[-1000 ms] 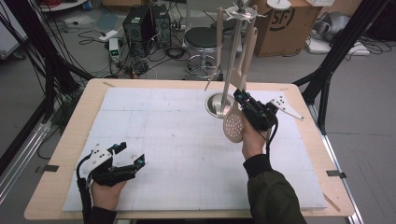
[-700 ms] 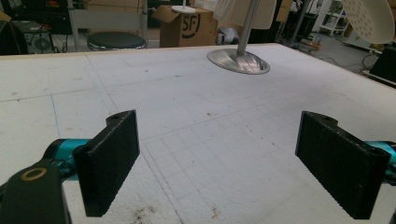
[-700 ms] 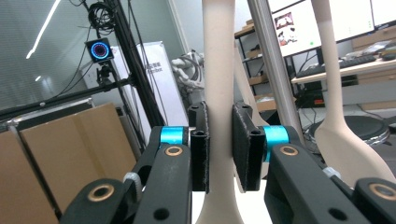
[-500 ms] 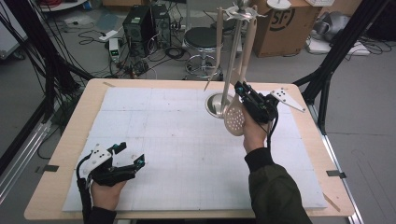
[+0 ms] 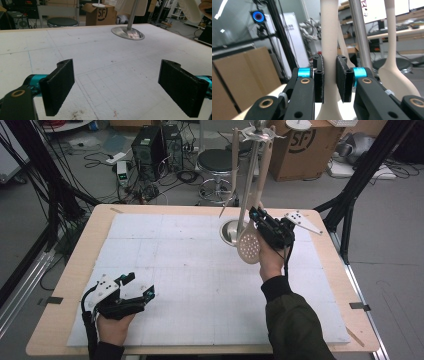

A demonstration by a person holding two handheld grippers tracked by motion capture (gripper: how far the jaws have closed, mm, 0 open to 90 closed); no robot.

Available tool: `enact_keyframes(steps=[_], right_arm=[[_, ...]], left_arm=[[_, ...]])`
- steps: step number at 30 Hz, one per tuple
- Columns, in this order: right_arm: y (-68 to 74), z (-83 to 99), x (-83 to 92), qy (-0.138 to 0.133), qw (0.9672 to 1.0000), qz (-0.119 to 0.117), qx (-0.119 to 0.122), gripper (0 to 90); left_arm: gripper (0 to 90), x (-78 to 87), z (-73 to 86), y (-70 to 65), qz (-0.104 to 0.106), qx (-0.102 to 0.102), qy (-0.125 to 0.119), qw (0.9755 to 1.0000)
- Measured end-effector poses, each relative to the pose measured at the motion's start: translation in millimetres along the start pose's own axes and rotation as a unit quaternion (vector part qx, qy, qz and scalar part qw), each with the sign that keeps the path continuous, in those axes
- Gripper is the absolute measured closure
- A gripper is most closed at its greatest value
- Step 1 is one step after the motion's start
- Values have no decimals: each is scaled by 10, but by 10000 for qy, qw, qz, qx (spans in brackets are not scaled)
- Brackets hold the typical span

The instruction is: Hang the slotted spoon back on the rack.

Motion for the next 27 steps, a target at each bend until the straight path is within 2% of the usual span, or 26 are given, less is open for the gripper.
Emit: enact_keyframes(steps=[4,9,10,11,12,14,15,18,22,24,27], right_arm=[[-12,-7,-62,168,9998,3,-47,787],[-27,11,-94,213,9997,-64,-95,779],[-38,15,-99,217,9996,-89,-143,756],[-52,20,-100,233,9994,-124,-241,679],[-78,25,-101,210,9992,-79,-332,583],[-105,32,-90,244,9986,87,-462,495],[-117,35,-72,248,9983,139,-514,502],[-117,54,-3,184,9985,68,-508,497],[-109,93,65,165,9984,-6,-548,423],[-107,130,115,169,9979,-131,-605,373],[-82,182,201,236,9980,-325,-492,338]], left_arm=[[142,9,1,7,-12,-21,16,10000],[142,17,3,10,-20,0,-1,10000],[142,18,3,8,-24,4,-5,10000],[142,22,2,9,-24,-12,-11,10000],[142,25,1,9,-21,-26,-1,10000],[142,26,0,6,-19,-25,-3,10000],[142,26,0,6,-19,-26,-4,10000],[142,23,0,0,-7,-26,-5,10000],[142,18,-1,-13,13,-44,4,10000],[141,17,-2,-17,22,-44,-7,10000],[142,9,-2,-16,29,-59,1,10000]])
Point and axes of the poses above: each handheld gripper's, and its own axes: x roughly backward along the jaws, z roughly out of its underside, y roughly to its left, the point moved 1 cm from there along -x, roughly forward along the jaws, and after that the axes turned 2 degrees about y, right-handed, at the moved point
